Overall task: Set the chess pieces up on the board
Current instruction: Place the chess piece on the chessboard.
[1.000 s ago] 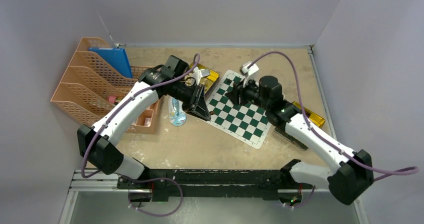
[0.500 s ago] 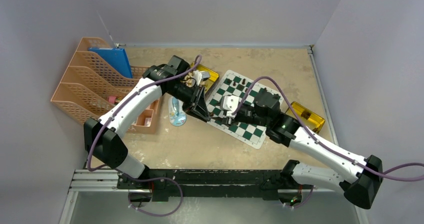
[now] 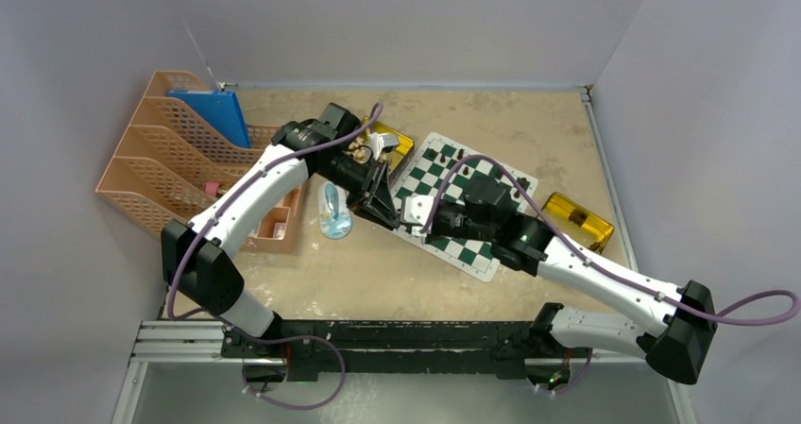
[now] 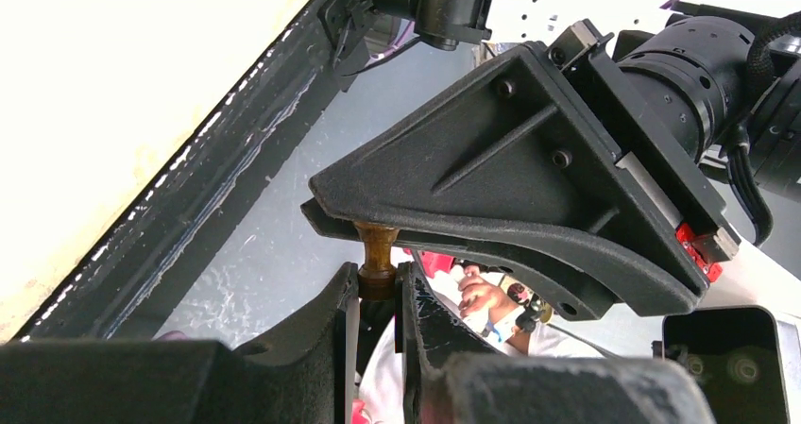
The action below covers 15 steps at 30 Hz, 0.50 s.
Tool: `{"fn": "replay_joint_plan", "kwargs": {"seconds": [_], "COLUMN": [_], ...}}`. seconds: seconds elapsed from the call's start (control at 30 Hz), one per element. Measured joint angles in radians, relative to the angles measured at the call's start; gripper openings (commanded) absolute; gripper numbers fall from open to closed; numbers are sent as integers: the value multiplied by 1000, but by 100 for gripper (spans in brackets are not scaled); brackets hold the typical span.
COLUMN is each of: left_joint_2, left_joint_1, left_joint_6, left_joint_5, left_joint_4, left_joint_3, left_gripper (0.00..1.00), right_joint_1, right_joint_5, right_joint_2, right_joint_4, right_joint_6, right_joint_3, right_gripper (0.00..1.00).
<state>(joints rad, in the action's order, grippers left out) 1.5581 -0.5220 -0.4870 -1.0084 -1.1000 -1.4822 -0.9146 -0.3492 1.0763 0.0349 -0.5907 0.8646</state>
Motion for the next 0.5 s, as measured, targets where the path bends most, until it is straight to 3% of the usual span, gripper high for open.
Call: {"fn": "replay_joint_plan", "kwargs": {"seconds": [0.17, 0.5], "left_joint_2": [6, -22], "left_joint_1": [0, 25], "left_joint_6": [-5, -124], "left_joint_5": [2, 127], "left_joint_4": [-9, 122], "left_joint_3": [-42, -121], "left_gripper": [26, 36], "right_joint_1": [0, -4], "right_joint_5": [20, 55], "right_joint_2": [-21, -36], "right_joint_4": [34, 235], "right_joint_6": [55, 396], "right_joint_3": [-10, -89], "right_gripper": [9, 10]}}
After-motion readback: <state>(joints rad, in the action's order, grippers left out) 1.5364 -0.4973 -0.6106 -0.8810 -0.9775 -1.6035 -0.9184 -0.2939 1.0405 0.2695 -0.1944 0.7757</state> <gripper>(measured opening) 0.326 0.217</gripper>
